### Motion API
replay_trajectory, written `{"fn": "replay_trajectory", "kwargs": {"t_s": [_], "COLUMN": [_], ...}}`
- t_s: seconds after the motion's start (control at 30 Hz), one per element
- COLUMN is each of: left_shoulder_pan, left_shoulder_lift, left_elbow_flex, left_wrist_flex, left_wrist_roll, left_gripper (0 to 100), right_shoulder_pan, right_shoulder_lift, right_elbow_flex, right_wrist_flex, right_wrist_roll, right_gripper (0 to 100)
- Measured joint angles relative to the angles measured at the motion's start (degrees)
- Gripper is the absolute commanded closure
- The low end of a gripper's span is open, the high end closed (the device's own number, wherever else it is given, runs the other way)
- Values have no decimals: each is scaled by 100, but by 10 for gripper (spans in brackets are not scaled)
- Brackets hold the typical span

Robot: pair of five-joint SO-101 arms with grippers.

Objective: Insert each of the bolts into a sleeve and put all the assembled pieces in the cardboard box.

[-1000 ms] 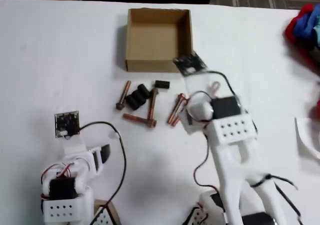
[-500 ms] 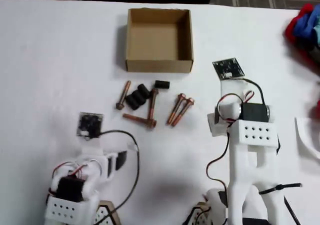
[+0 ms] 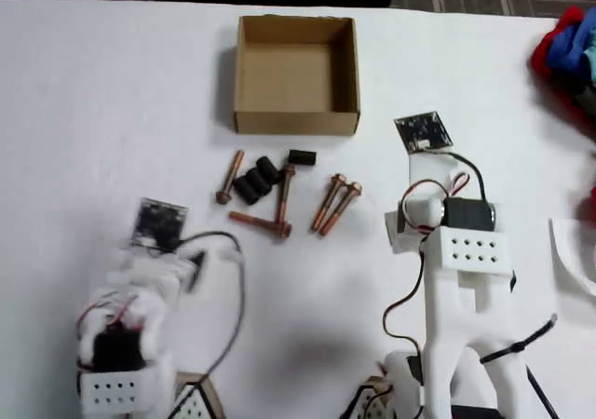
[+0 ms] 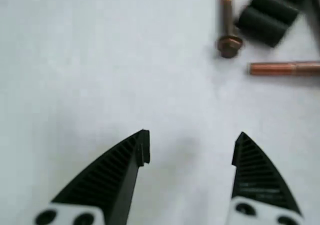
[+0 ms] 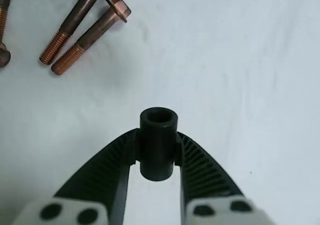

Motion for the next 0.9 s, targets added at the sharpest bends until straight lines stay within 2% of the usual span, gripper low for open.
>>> {"fn": "replay_trajectory", "kwargs": {"t_s": [0.13,0.2,0.3,0.43,0.67,0.77,0.9], "left_shoulder_pan": [-1486,-1741,-1705,-1099,870,1292,1591], "left_shoulder_lift": [0,0,0,0,791,1512,2752], "left_elbow_flex": [-35,53,105,-105,-360,-703,-1451], "left_wrist_flex": [-967,-1415,-2084,-2075,-1679,-1626,-1468], "left_wrist_roll": [-167,-185,-167,343,193,193,185], "left_gripper": [718,718,753,830,836,836,836], "right_shoulder_pan": [0,0,0,0,0,0,0], "right_shoulder_lift": [0,0,0,0,0,0,0], "right_elbow_flex": [325,457,624,844,870,888,914], "right_wrist_flex": [-448,-615,-835,-1099,-1231,-1363,-1820], "right_wrist_roll": [0,0,0,0,0,-18,-484], "right_gripper": [978,978,978,978,978,978,978]}}
